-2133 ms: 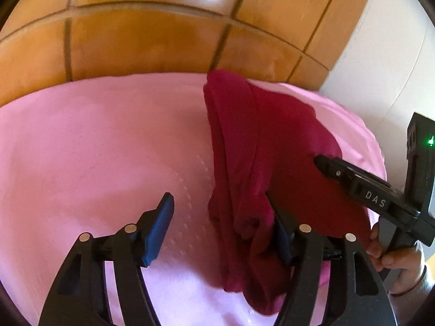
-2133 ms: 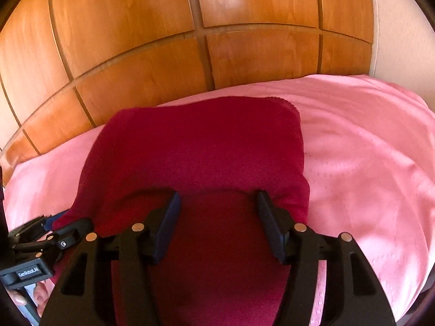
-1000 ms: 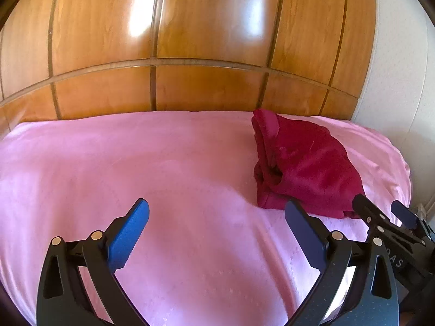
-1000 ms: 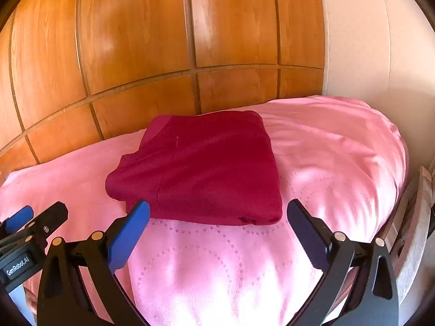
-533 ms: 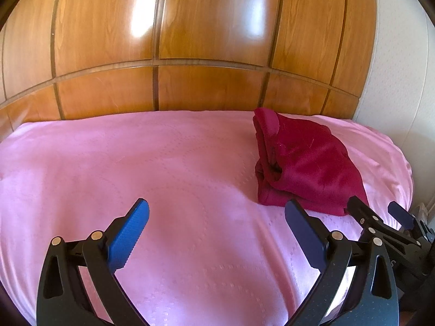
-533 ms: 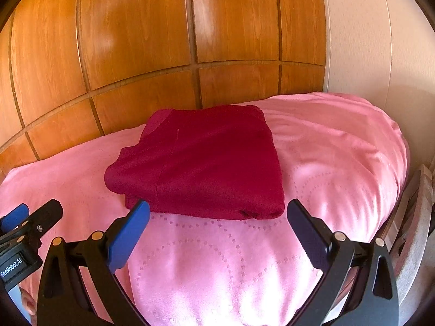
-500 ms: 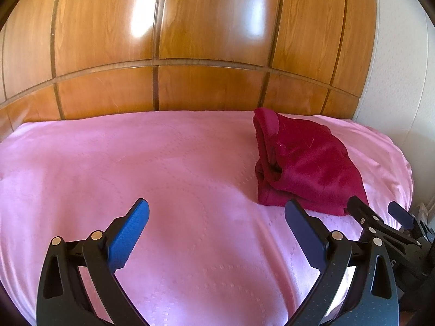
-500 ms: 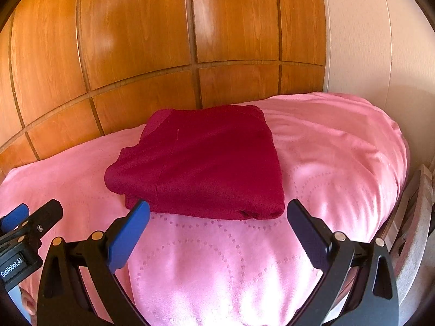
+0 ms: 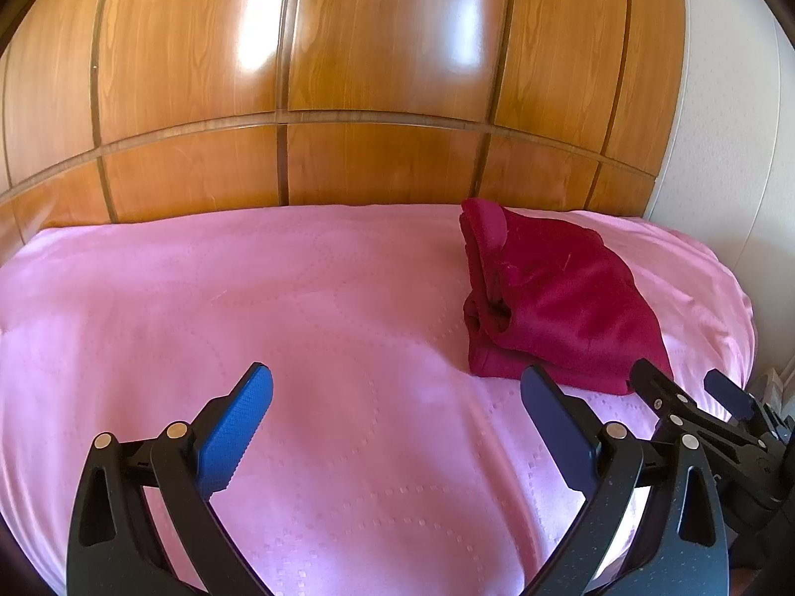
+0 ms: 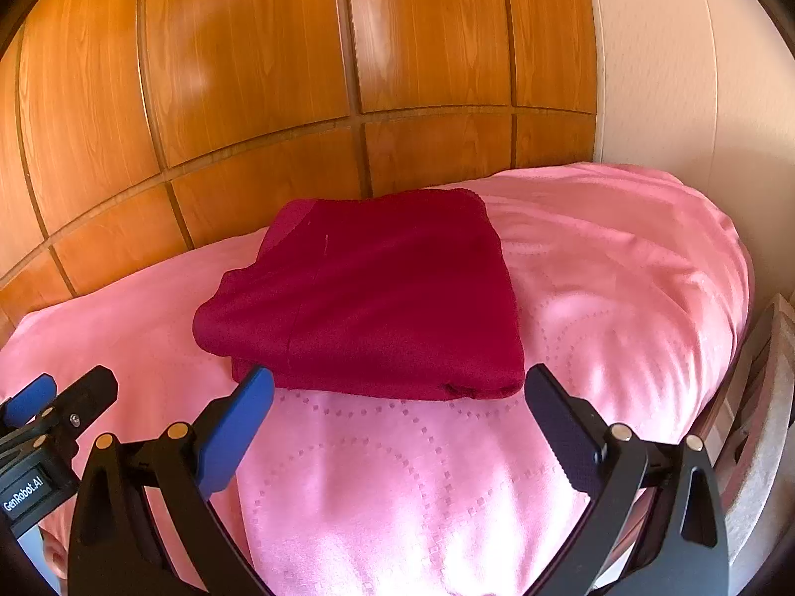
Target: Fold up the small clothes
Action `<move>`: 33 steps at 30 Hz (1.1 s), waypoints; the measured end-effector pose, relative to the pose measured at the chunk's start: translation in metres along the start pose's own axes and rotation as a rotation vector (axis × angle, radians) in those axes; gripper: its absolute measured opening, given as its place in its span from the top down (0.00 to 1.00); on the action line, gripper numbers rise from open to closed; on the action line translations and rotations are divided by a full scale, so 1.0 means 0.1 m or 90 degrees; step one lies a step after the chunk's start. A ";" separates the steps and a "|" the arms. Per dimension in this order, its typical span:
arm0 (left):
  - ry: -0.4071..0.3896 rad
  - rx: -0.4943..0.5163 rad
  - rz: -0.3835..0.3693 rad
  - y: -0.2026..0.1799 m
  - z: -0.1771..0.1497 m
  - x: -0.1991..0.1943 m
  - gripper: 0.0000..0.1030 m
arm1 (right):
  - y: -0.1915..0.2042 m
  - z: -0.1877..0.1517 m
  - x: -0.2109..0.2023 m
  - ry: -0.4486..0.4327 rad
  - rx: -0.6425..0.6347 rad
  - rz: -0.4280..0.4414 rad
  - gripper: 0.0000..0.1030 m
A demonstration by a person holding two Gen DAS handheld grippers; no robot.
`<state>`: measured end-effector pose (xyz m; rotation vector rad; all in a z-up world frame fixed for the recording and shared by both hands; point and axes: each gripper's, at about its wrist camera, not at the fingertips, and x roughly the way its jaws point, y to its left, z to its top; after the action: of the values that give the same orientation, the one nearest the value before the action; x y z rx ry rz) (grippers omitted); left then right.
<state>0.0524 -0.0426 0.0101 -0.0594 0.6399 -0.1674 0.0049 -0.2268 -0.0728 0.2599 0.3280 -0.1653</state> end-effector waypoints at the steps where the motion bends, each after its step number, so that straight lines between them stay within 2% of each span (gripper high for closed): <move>1: 0.000 0.001 0.000 0.00 0.00 0.00 0.04 | 0.01 0.00 0.00 0.001 0.000 0.000 0.02; 26: -0.007 0.004 -0.005 0.05 -0.01 0.01 0.04 | 0.07 -0.07 0.01 0.013 0.005 0.002 0.02; 33: 0.024 -0.009 -0.006 0.13 -0.01 0.10 0.04 | -0.07 0.05 -0.01 0.002 0.026 0.019 0.02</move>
<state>0.0611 -0.0317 0.0019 -0.0728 0.6778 -0.1733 0.0041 -0.2349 -0.0697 0.3046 0.3238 -0.1423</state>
